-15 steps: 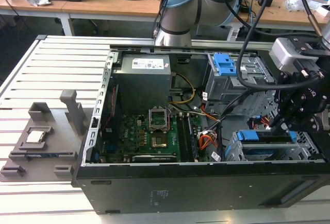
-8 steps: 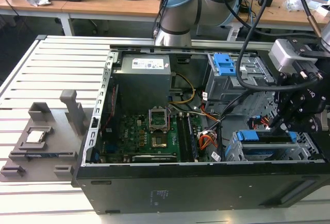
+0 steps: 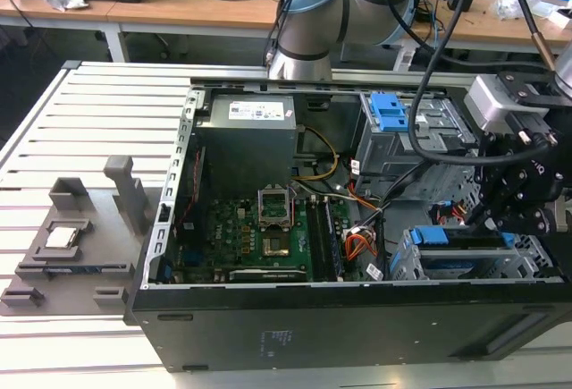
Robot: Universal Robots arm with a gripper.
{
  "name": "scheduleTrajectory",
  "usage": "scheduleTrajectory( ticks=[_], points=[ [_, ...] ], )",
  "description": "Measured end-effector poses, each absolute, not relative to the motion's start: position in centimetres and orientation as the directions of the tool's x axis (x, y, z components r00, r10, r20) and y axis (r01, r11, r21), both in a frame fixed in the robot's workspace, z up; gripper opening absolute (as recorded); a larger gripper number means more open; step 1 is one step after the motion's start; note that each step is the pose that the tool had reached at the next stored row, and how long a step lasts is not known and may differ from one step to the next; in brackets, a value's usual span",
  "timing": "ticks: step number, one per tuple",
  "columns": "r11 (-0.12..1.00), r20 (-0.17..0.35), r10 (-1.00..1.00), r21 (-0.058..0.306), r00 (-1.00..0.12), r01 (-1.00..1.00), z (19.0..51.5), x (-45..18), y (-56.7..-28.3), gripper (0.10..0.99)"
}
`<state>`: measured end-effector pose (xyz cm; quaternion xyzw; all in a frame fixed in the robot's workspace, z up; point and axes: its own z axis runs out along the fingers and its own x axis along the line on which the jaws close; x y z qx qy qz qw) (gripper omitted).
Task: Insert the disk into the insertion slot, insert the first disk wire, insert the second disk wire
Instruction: 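Insert the first disk wire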
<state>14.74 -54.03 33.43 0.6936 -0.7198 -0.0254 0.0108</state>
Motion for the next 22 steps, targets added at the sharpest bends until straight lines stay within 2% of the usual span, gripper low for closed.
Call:
scheduleTrajectory(
  ticks=[6,7,8,20,21,22],
  points=[
    [0.036,-0.021,-0.999,0.052,-0.038,-0.998,33.4,14.7,-54.1,0.176],
    [0.036,-0.021,-0.999,0.052,-0.038,-0.998,33.3,14.7,-54.1,0.188],
    [0.037,-0.021,-0.999,0.052,-0.038,-0.998,33.4,14.7,-54.1,0.251],
    [0.036,-0.020,-0.999,0.052,-0.038,-0.998,36.4,14.7,-54.0,0.251],
    [0.036,-0.020,-0.999,0.052,-0.038,-0.998,36.5,14.7,-53.9,0.235],
    [0.036,-0.020,-0.999,0.052,-0.038,-0.998,36.6,14.7,-53.9,0.169]
  ],
)
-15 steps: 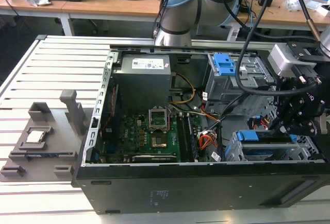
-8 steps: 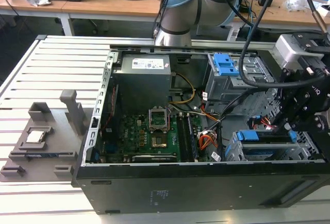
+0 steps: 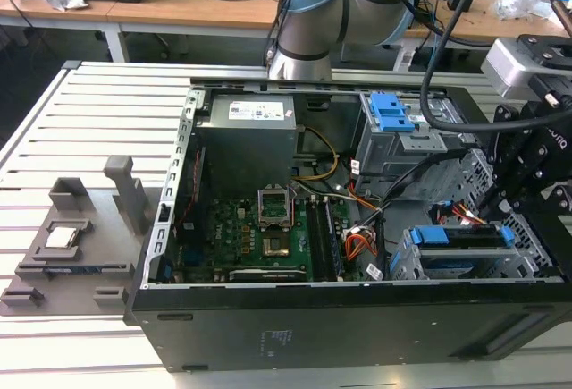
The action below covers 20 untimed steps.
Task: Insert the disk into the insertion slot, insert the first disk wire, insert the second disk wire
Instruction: 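Insert the first disk wire, then insert the second disk wire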
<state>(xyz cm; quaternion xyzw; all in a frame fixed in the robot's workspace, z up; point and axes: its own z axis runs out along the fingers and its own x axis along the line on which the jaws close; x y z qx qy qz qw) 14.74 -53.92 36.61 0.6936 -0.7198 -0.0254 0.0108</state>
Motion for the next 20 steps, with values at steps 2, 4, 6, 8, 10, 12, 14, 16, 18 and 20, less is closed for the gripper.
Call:
scheduleTrajectory(
  ticks=[2,4,6,8,10,12,14,16,18,20],
  points=[
    [0.036,-0.020,-0.999,0.052,-0.038,-0.998,36.67,14.74,-53.91,0.106],
    [0.036,-0.020,-0.999,0.052,-0.038,-0.998,36.70,14.74,-53.92,0.106],
    [0.037,-0.020,-0.999,0.052,-0.038,-0.998,36.74,14.74,-53.91,0.106],
    [0.037,-0.020,-0.999,0.052,-0.038,-0.998,36.78,14.74,-53.91,0.106],
    [0.036,-0.019,-0.999,0.052,-0.038,-0.998,36.84,14.74,-53.91,0.106],
    [0.036,-0.020,-0.999,0.052,-0.038,-0.998,36.88,14.74,-53.91,0.106],
    [0.036,-0.020,-0.999,0.052,-0.038,-0.998,36.89,14.74,-53.91,0.106],
    [0.037,-0.020,-0.999,0.052,-0.038,-0.998,36.90,14.74,-53.91,0.106],
    [0.036,-0.019,-0.999,0.052,-0.038,-0.998,36.91,14.74,-53.91,0.106],
    [0.037,-0.019,-0.999,0.052,-0.038,-0.998,36.91,14.74,-53.91,0.106]
  ],
)
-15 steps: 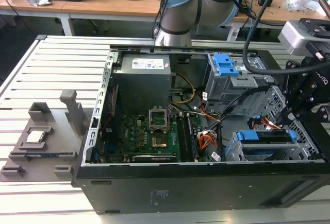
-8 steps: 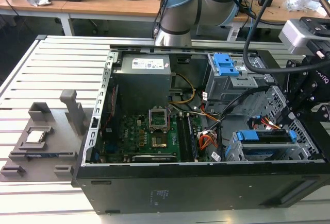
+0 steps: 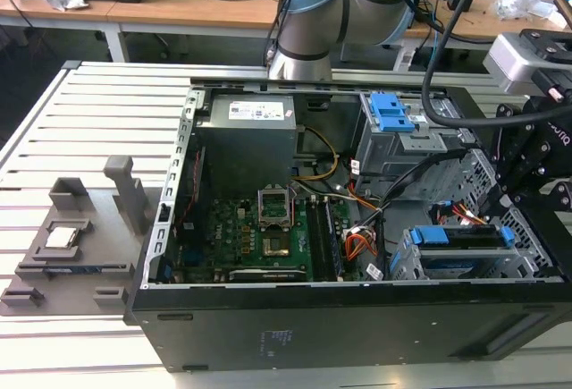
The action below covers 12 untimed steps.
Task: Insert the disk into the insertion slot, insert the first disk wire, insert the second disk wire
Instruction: 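Insert the second disk wire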
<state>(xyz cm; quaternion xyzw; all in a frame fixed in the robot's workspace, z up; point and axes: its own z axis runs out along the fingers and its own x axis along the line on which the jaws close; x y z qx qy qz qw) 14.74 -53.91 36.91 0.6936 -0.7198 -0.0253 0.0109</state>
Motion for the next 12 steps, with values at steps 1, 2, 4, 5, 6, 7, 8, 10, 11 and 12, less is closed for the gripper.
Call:
scheduleTrajectory(
  ticks=[1,2,4,5,6,7,8,10,11,12],
  points=[
    [0.037,-0.020,-0.999,0.052,-0.038,-0.998,36.91,14.74,-53.91,0.106],
    [0.037,-0.020,-0.999,0.052,-0.038,-0.998,36.91,14.74,-53.91,0.106],
    [0.037,-0.020,-0.999,0.052,-0.038,-0.998,36.91,14.74,-53.91,0.106],
    [0.036,-0.020,-0.999,0.052,-0.038,-0.998,36.91,14.74,-53.91,0.106],
    [0.036,-0.020,-0.999,0.052,-0.038,-0.998,36.92,14.74,-53.91,0.114],
    [0.037,-0.020,-0.999,0.052,-0.038,-0.998,36.92,14.74,-53.91,0.169],
    [0.037,-0.020,-0.999,0.052,-0.038,-0.998,36.92,14.74,-53.91,0.294],
    [0.036,-0.019,-0.999,0.051,-0.037,-0.998,36.95,14.72,-53.86,0.361],
    [0.037,-0.019,-0.999,0.052,-0.038,-0.998,36.93,14.59,-53.73,0.361],
    [0.037,-0.020,-0.999,0.052,-0.038,-0.998,36.92,14.53,-53.69,0.361]
  ],
)
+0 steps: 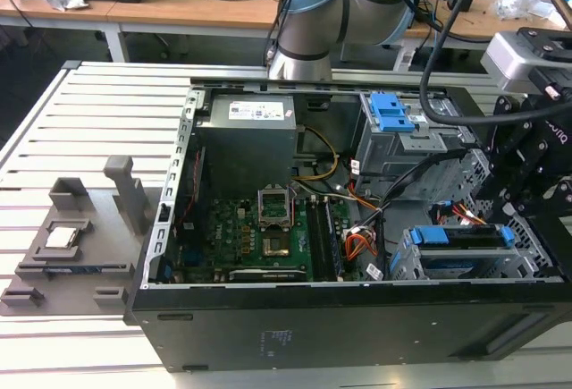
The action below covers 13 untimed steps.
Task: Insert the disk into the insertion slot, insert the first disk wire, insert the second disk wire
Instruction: 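Insert the second disk wire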
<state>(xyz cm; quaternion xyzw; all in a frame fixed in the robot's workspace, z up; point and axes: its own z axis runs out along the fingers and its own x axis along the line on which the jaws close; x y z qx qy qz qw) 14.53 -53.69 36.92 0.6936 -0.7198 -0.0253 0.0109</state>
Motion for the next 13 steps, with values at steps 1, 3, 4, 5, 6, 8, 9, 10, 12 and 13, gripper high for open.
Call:
scheduleTrajectory(
  ticks=[1,3,4,5,6,8,9,10,12,13],
  points=[
    [0.037,-0.019,-0.999,0.052,-0.038,-0.998,36.9,14.5,-53.7,0.361],
    [0.036,-0.020,-0.999,0.052,-0.038,-0.998,36.9,14.1,-53.7,0.361],
    [0.036,-0.020,-0.999,0.052,-0.038,-0.998,36.9,14.0,-53.7,0.361],
    [0.036,-0.020,-0.999,0.052,-0.038,-0.998,36.9,13.6,-53.7,0.361],
    [0.036,-0.020,-0.999,0.052,-0.037,-0.998,36.9,13.2,-53.7,0.361],
    [0.037,-0.020,-0.999,0.052,-0.038,-0.998,36.9,12.7,-53.7,0.361],
    [0.036,-0.020,-0.999,0.052,-0.038,-0.998,36.9,12.4,-53.7,0.361],
    [0.037,-0.020,-0.999,0.052,-0.038,-0.998,36.9,12.2,-53.7,0.361],
    [0.036,-0.020,-0.999,0.052,-0.038,-0.998,36.9,11.8,-53.7,0.361],
    [0.036,-0.020,-0.999,0.052,-0.038,-0.998,36.9,11.7,-53.7,0.361]
  ],
)
